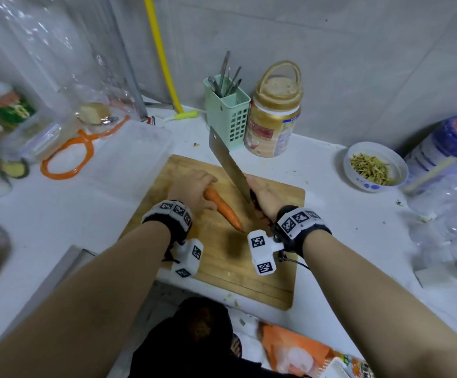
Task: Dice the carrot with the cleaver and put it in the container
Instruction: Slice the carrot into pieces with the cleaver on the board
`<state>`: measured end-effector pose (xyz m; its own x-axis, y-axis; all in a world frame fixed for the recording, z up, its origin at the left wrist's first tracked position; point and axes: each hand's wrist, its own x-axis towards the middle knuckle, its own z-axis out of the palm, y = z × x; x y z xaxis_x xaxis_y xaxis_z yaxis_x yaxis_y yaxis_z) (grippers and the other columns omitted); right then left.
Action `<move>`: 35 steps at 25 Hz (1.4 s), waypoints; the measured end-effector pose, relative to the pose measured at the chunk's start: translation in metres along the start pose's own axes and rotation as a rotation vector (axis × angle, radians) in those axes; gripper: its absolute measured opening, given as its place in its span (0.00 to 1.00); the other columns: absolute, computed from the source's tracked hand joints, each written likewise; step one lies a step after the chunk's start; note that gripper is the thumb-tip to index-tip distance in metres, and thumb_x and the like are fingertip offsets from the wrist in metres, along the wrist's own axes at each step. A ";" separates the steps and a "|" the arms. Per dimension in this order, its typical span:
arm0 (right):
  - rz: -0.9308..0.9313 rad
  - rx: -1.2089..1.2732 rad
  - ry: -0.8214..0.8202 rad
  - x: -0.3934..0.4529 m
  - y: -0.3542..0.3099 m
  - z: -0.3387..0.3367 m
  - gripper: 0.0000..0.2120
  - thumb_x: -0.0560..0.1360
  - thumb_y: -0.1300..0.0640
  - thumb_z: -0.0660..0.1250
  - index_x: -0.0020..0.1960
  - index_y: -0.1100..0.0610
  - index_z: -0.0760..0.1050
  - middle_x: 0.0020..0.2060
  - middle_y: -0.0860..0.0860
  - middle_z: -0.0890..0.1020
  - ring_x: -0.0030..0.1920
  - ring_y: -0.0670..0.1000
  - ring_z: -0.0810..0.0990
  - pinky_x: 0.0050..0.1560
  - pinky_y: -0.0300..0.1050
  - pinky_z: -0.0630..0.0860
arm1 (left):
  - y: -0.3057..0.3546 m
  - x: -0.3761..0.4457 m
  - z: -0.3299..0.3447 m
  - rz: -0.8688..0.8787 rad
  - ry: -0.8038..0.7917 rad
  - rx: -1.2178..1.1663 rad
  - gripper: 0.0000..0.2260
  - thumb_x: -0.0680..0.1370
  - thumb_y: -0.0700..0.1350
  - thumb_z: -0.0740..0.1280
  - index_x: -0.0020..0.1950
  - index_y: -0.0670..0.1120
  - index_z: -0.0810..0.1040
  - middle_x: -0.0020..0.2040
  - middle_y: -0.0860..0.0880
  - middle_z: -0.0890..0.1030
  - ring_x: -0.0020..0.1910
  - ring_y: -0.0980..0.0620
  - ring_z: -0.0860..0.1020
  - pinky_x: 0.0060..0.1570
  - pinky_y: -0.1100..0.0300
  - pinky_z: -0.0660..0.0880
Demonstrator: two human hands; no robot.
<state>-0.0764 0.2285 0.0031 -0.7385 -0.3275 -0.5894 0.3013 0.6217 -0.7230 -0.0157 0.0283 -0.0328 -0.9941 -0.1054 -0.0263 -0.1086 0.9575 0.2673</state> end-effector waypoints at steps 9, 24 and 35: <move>0.017 -0.050 -0.084 0.005 -0.007 0.005 0.33 0.72 0.26 0.51 0.32 0.55 0.67 0.25 0.51 0.68 0.22 0.48 0.63 0.26 0.39 0.60 | -0.003 0.000 0.004 -0.499 -0.010 -0.405 0.16 0.71 0.50 0.76 0.54 0.43 0.80 0.50 0.47 0.82 0.51 0.49 0.79 0.53 0.57 0.76; 0.100 -0.203 -0.157 -0.015 -0.019 0.019 0.34 0.71 0.24 0.52 0.27 0.55 0.62 0.22 0.50 0.64 0.21 0.48 0.60 0.21 0.37 0.58 | 0.007 0.005 0.013 -0.628 0.031 -0.551 0.15 0.70 0.49 0.78 0.51 0.43 0.83 0.50 0.45 0.84 0.52 0.48 0.81 0.57 0.54 0.77; 0.114 -0.230 -0.136 -0.033 -0.023 0.020 0.34 0.73 0.26 0.52 0.28 0.55 0.62 0.17 0.49 0.63 0.16 0.47 0.60 0.19 0.33 0.58 | 0.014 0.001 0.005 -0.640 0.026 -0.567 0.11 0.71 0.48 0.77 0.47 0.44 0.81 0.49 0.47 0.83 0.51 0.48 0.81 0.53 0.57 0.77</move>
<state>-0.0469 0.2112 0.0323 -0.6152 -0.3286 -0.7166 0.2215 0.8003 -0.5571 -0.0186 0.0425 -0.0342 -0.7407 -0.5928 -0.3163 -0.6243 0.4331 0.6501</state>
